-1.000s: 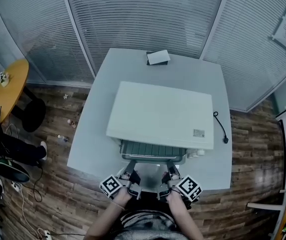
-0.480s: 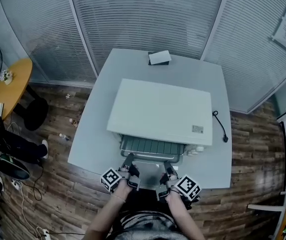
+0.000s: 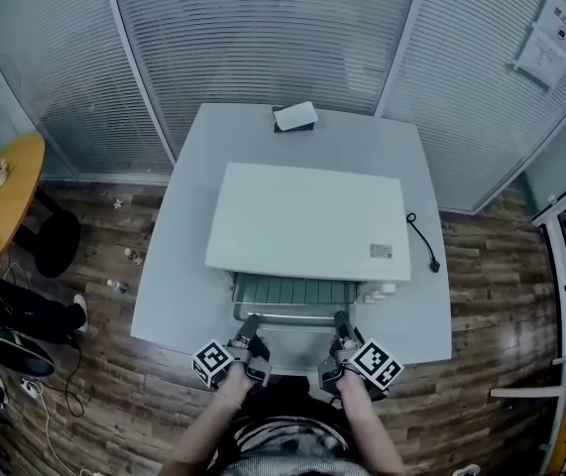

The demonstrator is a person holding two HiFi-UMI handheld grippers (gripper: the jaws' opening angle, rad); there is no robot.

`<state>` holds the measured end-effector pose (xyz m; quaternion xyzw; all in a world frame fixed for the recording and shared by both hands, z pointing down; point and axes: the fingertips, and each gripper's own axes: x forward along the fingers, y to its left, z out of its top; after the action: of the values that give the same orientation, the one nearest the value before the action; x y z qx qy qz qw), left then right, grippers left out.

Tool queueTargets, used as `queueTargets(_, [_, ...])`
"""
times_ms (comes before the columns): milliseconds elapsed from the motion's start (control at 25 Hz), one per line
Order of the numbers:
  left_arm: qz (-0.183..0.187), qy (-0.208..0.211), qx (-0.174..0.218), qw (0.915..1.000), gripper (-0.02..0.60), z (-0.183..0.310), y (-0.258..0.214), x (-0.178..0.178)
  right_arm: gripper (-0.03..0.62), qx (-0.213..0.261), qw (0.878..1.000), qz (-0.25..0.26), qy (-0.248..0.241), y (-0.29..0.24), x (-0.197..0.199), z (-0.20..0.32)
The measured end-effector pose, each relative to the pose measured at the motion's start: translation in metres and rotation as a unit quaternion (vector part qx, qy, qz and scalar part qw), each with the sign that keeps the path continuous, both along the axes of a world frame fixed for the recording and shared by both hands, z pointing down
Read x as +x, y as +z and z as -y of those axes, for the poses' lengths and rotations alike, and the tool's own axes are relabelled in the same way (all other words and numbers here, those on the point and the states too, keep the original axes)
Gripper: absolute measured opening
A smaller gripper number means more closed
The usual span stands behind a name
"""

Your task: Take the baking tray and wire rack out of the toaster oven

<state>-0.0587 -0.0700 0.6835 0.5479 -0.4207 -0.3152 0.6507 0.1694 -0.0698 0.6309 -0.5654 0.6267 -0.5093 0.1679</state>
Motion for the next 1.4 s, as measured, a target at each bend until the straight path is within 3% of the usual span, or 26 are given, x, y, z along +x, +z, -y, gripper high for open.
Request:
queueTargets(80, [0.001, 0.008, 0.0, 1.0, 0.103, -0.004, 0.0, 0.0, 0.095, 0.001, 1.0, 0.005, 0.002, 0.0, 0.001, -0.003])
queueTargets(1040, [0.001, 0.077, -0.008, 0.997, 0.104, -0.088, -0.008, -0.02, 0.089, -0.004, 0.993, 0.072, 0.094, 0.008, -0.015, -0.109])
queueTargets(1200, [0.001, 0.09, -0.006, 0.9959, 0.104, -0.103, -0.009, -0.025, 0.089, 0.013, 0.992, 0.076, 0.097, 0.003, -0.019, -0.123])
queueTargets(1400, [0.003, 0.104, -0.002, 0.9945, 0.107, -0.123, -0.017, -0.032, 0.087, -0.008, 0.991, 0.078, 0.106, 0.001, -0.027, -0.15])
